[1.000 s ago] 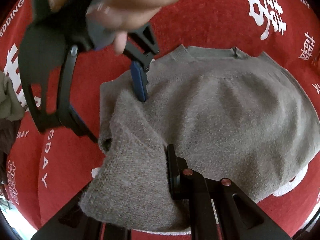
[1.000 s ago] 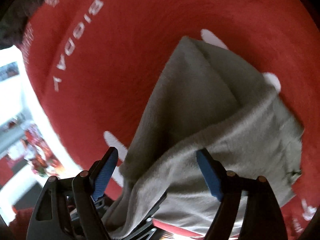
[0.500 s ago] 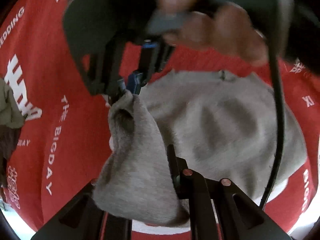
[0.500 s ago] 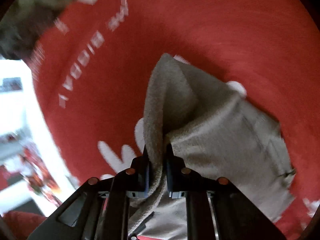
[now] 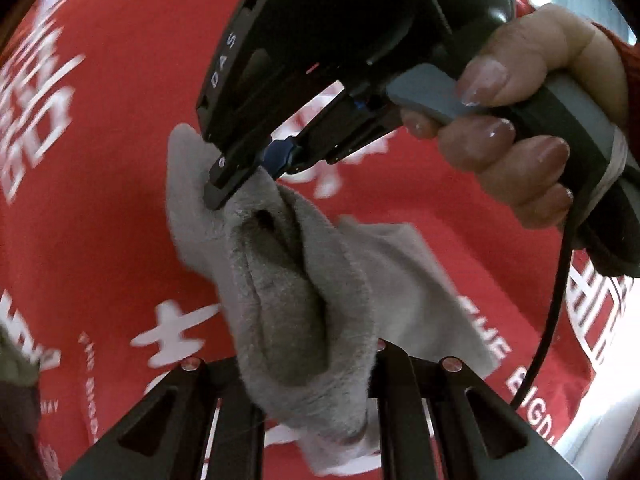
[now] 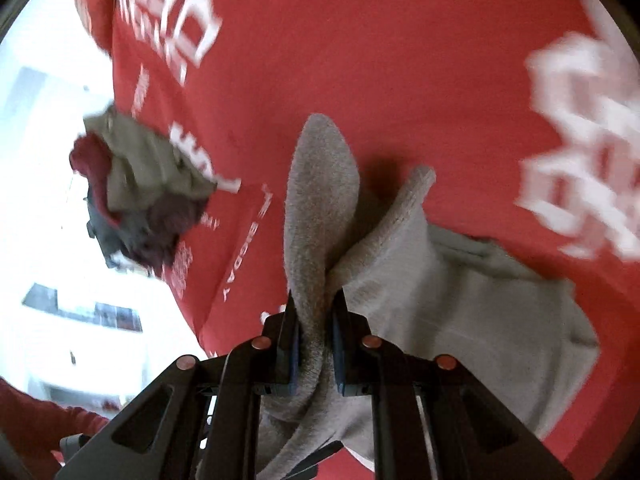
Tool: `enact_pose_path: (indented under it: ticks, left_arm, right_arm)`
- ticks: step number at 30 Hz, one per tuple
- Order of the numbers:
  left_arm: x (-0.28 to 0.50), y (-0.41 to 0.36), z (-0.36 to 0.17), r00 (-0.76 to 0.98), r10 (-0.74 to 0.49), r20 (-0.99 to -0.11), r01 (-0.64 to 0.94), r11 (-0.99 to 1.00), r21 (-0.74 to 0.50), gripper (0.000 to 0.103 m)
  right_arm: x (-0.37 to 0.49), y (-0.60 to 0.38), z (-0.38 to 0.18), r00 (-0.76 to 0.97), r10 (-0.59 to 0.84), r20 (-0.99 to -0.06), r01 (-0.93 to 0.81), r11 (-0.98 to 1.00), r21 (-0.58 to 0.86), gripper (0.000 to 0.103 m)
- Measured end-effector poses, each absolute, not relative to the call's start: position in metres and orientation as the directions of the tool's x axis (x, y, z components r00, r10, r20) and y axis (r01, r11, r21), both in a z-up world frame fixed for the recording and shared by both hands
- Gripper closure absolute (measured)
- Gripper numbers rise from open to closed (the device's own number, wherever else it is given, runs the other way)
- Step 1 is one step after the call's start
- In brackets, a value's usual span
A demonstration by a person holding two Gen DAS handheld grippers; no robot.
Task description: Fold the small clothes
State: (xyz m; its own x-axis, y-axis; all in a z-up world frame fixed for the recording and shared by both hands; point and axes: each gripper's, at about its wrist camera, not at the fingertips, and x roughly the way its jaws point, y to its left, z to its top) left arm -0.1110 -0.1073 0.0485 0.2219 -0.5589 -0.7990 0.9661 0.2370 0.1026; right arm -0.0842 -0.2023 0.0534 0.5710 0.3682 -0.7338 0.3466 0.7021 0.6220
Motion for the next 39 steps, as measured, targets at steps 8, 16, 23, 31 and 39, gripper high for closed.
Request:
enact_pose_path:
  ticks: [8, 16, 23, 31, 39]
  left_arm:
    - [-0.187, -0.152, -0.033, 0.123, -0.437, -0.891, 0.992, 0.064, 0.106, 0.09]
    - [-0.194, -0.151, -0.043, 0.134, -0.389, -0.911, 0.991, 0.062, 0.119, 0.066]
    - [-0.175, -0.112, 0.007, 0.117, -0.437, -0.892, 0.992, 0.101, 0.081, 0.02]
    - [-0.067, -0.07, -0.021, 0.142, -0.251, -0.958, 0.89, 0.456, 0.013, 0.02]
    - [-0.053, -0.065, -0.062, 0.117, -0.17, -0.979, 0.89, 0.455, 0.027, 0.02]
  right_arm:
    - [-0.211, -0.266, -0.057, 0.536, 0.268, -0.8, 0.621, 0.517, 0.589, 0.089]
    - [-0.23, -0.265, -0.1, 0.546, 0.274, -0.791, 0.646, 0.464, 0.606, 0.085]
    - [-0.262, -0.259, -0.074, 0.532, 0.271, -0.802, 0.692, 0.406, 0.597, 0.042]
    - [-0.316, -0.19, -0.062, 0.55, 0.331, -0.767, 0.686, 0.346, 0.64, 0.042]
    - [-0.305, -0.175, -0.071, 0.529, 0.303, -0.793, 0.697, 0.377, 0.609, 0.09]
